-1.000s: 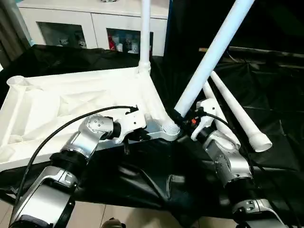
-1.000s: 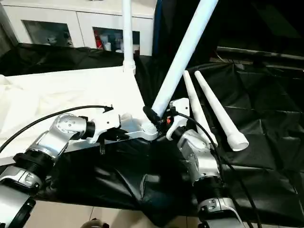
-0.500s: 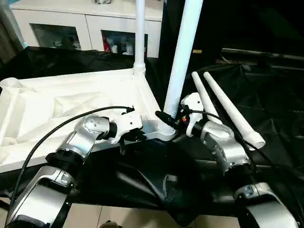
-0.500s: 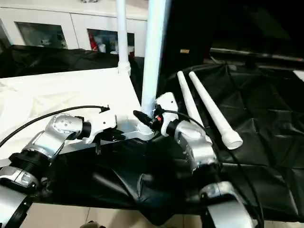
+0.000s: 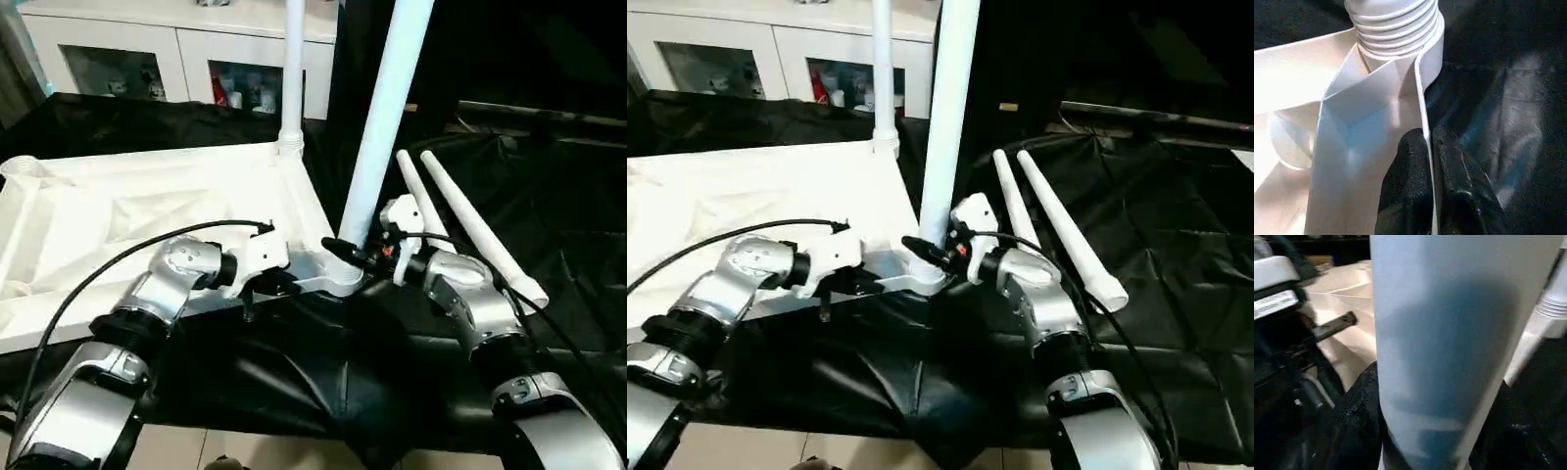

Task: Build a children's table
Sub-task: Insert table leg to table base, then rotate leg to tighten

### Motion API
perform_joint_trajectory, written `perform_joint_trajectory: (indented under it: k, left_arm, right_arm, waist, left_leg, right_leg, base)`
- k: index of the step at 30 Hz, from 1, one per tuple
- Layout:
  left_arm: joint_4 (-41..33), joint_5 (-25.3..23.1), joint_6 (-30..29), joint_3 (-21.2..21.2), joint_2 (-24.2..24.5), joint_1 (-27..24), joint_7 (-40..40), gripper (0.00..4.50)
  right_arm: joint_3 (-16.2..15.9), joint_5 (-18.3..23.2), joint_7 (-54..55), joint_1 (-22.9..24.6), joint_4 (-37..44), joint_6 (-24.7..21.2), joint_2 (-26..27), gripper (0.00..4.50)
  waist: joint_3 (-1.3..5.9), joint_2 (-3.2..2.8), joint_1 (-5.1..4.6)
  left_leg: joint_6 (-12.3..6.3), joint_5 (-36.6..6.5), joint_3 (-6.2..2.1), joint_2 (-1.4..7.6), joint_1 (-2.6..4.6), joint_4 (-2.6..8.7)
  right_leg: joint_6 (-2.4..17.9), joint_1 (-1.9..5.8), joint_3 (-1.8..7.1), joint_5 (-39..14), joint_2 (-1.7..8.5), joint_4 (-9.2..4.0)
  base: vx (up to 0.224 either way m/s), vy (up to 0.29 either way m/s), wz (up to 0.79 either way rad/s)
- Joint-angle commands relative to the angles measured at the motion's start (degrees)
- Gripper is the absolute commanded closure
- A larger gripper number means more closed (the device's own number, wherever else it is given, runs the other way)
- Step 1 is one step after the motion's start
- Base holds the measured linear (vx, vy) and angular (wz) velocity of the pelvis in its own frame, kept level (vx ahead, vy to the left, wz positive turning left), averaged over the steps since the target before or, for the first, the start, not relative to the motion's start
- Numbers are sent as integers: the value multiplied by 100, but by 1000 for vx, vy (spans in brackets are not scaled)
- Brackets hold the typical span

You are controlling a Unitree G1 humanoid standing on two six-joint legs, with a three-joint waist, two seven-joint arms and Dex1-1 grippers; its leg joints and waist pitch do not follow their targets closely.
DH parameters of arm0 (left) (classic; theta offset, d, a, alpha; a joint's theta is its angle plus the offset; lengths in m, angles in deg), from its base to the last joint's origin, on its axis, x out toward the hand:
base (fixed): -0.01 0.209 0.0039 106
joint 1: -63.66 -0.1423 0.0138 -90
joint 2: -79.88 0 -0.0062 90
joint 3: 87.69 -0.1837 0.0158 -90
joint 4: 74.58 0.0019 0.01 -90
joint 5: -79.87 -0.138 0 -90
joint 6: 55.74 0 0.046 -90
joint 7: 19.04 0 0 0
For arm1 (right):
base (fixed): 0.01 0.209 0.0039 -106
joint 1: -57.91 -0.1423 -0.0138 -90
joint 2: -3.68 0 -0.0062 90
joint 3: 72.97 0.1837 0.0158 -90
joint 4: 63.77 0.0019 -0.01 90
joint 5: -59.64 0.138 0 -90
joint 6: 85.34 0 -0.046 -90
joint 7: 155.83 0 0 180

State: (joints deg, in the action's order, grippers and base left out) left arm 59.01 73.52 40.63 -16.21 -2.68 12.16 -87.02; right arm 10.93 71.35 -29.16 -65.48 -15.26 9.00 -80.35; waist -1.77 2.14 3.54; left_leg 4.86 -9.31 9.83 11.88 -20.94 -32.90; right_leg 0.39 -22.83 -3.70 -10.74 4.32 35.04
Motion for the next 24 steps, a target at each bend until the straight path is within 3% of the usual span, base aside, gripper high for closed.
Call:
perform_joint_trajectory:
  k: [1, 4, 9, 11, 15, 16, 18, 19, 21, 22, 24]
  left_arm:
    - [-95, 54, 250, -197, -11, 61, -546, 450]
    - [-63, 98, 244, -190, 60, 103, -720, 450]
    - [-19, 69, 275, -159, 94, 149, -693, 450]
    - [21, 17, 238, -113, 52, 200, -461, 450]
    - [134, -206, -87, -14, -116, 379, 347, 450]
    - [160, -233, -436, 86, -249, 494, 741, 450]
    - [168, -259, -572, 109, -296, 543, 889, 450]
    - [219, -373, -921, 123, -410, 668, 1248, 450]
    - [261, -411, -1017, 132, -464, 720, 1394, 450]
    - [449, -492, -1216, 149, -614, 871, 1793, 450]
    - [595, -547, -1354, 154, -722, 977, 2068, 450]
  right_arm:
    - [-52, -174, -11, 218, -612, -198, -151, 262]
    - [-38, -168, -137, 164, -754, -87, -204, 262]
    - [-15, -204, -254, 73, -899, 6, -224, 262]
    - [33, -214, -149, 19, -971, 20, -201, 262]
    - [333, -53, 578, -84, -1104, -104, -40, 262]
    - [513, 23, 1106, -132, -1121, -193, 78, 262]
    - [558, 25, 1303, -138, -1108, -202, 126, 262]
    - [637, 39, 1695, -124, -1044, -186, 276, 262]
    - [640, -3, 1910, -122, -1040, -187, 335, 262]
    - [589, -172, 2478, -143, -1113, -215, 486, 262]
    - [560, -280, 2878, -173, -1192, -252, 603, 262]
  waist:
    - [277, -85, -9]
    - [261, -106, -19]
    - [269, -117, -21]
    - [268, -111, -25]
    - [240, -86, -17]
    - [223, -90, -19]
    - [231, -90, -10]
    - [226, -70, -19]
    - [230, -69, -17]
    - [229, -70, -28]
    - [235, -74, -13]
  left_leg:
    - [-53, -1863, -14, 143, 69, 412]
    - [13, -2083, -24, 150, 86, 426]
    - [31, -2077, -25, 156, 92, 428]
    - [27, -2061, -21, 154, 88, 425]
    - [81, -2312, -19, 156, 135, 428]
    - [125, -2339, -34, 151, 123, 439]
    - [168, -2337, -48, 154, 139, 444]
    - [152, -2316, -48, 143, 107, 445]
    - [141, -2314, -50, 135, 114, 435]
    - [142, -2177, -48, 122, 78, 443]
    - [150, -2198, -49, 128, 111, 440]
  right_leg:
    - [1243, 228, 256, -1226, 339, -440]
    - [1230, 218, 256, -1517, 346, -470]
    - [1272, 216, 260, -1412, 343, -458]
    - [1302, 214, 259, -1374, 342, -451]
    - [1201, 159, 263, -1866, 350, -504]
    - [1104, 160, 261, -2164, 364, -521]
    - [1044, 147, 255, -2274, 373, -541]
    - [996, 165, 249, -2330, 372, -544]
    - [933, 150, 250, -2426, 379, -569]
    - [890, 152, 247, -2372, 364, -562]
    - [891, 138, 245, -2377, 369, -574]
  base:
    - [0, 0, 0]
    - [0, 0, 0]
    - [0, 0, 0]
    - [0, 0, 0]
    - [0, 0, 0]
    - [0, 0, 0]
    - [0, 0, 0]
    - [0, 0, 0]
    - [0, 0, 0]
    - [0, 0, 0]
    - [0, 0, 0]
